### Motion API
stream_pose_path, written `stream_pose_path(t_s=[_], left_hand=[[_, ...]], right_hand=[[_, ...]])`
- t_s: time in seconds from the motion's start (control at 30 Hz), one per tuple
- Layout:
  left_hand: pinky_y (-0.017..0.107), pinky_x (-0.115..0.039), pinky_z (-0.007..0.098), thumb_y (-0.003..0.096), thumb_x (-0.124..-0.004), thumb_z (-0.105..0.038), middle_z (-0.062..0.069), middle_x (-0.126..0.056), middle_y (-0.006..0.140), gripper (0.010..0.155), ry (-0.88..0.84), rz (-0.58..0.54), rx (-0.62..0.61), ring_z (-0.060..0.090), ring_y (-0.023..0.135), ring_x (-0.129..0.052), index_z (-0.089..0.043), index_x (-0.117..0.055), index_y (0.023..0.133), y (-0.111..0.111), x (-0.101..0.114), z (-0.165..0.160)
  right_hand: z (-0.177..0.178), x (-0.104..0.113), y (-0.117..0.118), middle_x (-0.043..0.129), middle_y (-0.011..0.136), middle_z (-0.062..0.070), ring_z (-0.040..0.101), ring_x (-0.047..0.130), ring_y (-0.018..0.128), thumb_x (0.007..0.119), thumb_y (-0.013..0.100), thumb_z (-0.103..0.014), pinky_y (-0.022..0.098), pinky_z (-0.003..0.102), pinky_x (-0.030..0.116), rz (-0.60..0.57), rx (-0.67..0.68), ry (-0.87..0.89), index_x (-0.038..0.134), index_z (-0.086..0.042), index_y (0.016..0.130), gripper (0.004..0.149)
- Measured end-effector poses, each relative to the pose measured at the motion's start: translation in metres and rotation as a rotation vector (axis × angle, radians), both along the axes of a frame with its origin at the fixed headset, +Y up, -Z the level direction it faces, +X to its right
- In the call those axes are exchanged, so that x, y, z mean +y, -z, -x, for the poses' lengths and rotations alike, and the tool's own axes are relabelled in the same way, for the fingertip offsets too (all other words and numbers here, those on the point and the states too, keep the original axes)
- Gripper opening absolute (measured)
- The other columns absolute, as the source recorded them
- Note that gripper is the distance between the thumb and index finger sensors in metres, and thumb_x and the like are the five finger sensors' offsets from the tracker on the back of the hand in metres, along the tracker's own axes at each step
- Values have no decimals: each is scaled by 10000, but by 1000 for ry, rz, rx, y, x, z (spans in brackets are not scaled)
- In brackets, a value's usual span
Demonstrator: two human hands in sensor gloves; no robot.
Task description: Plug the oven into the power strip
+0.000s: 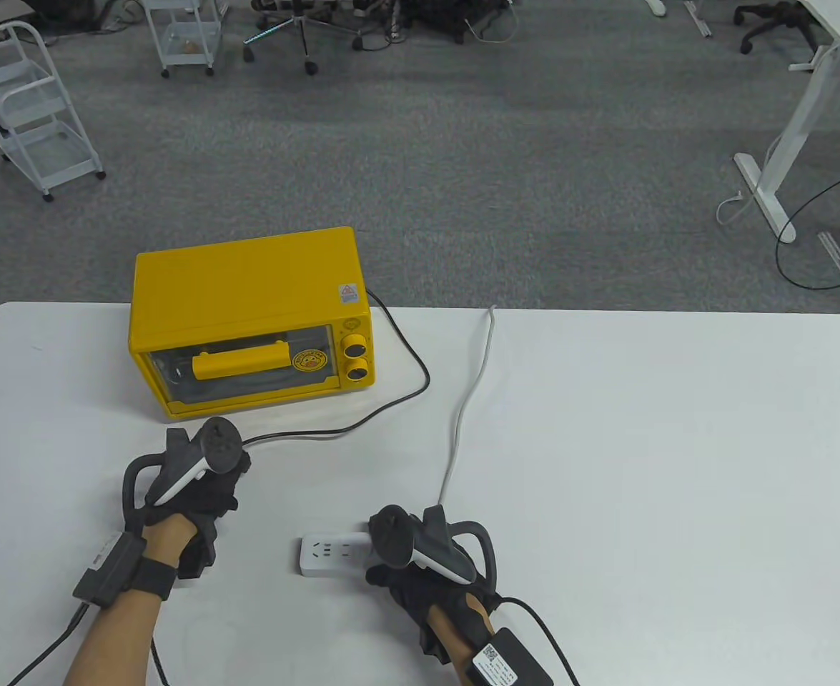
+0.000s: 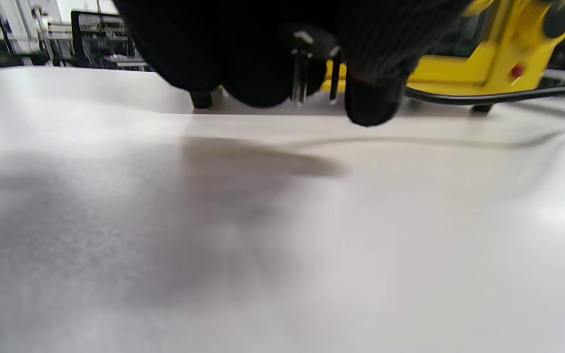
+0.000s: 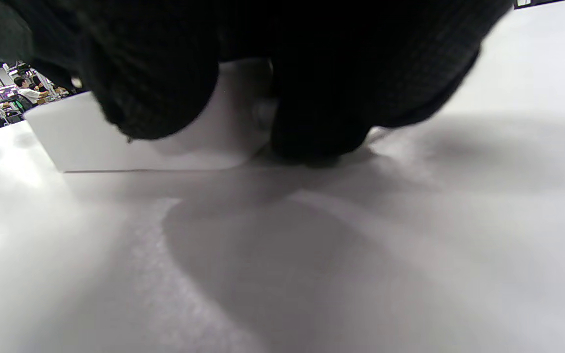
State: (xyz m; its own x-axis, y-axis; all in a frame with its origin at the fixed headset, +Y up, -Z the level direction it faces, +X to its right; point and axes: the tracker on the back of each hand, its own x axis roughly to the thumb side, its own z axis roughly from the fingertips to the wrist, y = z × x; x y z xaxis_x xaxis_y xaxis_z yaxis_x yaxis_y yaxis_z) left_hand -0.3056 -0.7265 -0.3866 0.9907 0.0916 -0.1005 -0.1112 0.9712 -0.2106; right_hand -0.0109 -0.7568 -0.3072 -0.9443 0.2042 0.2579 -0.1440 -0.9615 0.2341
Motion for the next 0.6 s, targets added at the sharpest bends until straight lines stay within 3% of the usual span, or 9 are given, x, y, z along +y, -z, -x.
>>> stream_pose_path(t_s=[0.07, 0.17, 0.23, 0.33, 0.47, 0.6], left_hand=[[714, -698, 501, 500, -725, -392, 44, -381, 1264, 446, -91, -50, -18, 250, 866, -746, -351, -818, 934, -15, 12, -4], [673, -725, 468, 474, -770, -429, -58, -286, 1281, 482, -250, -123, -56, 195, 800, -776, -321, -797, 943, -39, 23, -8], [644, -766, 439, 465, -786, -434, -131, -330, 1273, 474, -380, -133, -94, 161, 751, -821, -324, -814, 925, -53, 26, -11], [616, -800, 430, 459, -814, -437, -190, -468, 1251, 474, -728, -92, -147, 159, 711, -867, -351, -821, 925, -67, 25, -14], [583, -837, 434, 458, -825, -447, -174, -810, 1110, 419, -1169, -47, -159, 157, 653, -925, -370, -877, 866, -72, 15, -16], [677, -804, 489, 464, -771, -480, -64, -825, 1107, 487, -1367, 5, -175, 200, 817, -917, -311, -862, 911, -72, 1, -18]], right_hand=[[-2, 0, 0, 818, 890, 115, 171, 1011, 580, 872, 381, -482, 452, 331, 874, -1, 0, 0, 668, -261, 1052, 735], [-7, -1, 0, 816, 891, 115, 170, 1009, 581, 873, 381, -482, 451, 330, 873, 3, -11, 7, 669, -264, 1051, 734], [-10, -1, 0, 815, 892, 112, 169, 1008, 581, 874, 381, -483, 452, 330, 873, 5, -15, 12, 667, -263, 1052, 736], [-13, -1, 0, 814, 892, 112, 168, 1007, 583, 873, 382, -484, 453, 330, 872, 7, -18, 12, 667, -264, 1052, 734], [-13, -2, -1, 813, 892, 112, 169, 1006, 581, 871, 383, -483, 453, 329, 872, 2, -19, 12, 665, -261, 1053, 735], [-13, -2, 0, 812, 891, 112, 168, 1004, 581, 871, 383, -485, 453, 328, 870, 4, -19, 16, 665, -261, 1053, 736]])
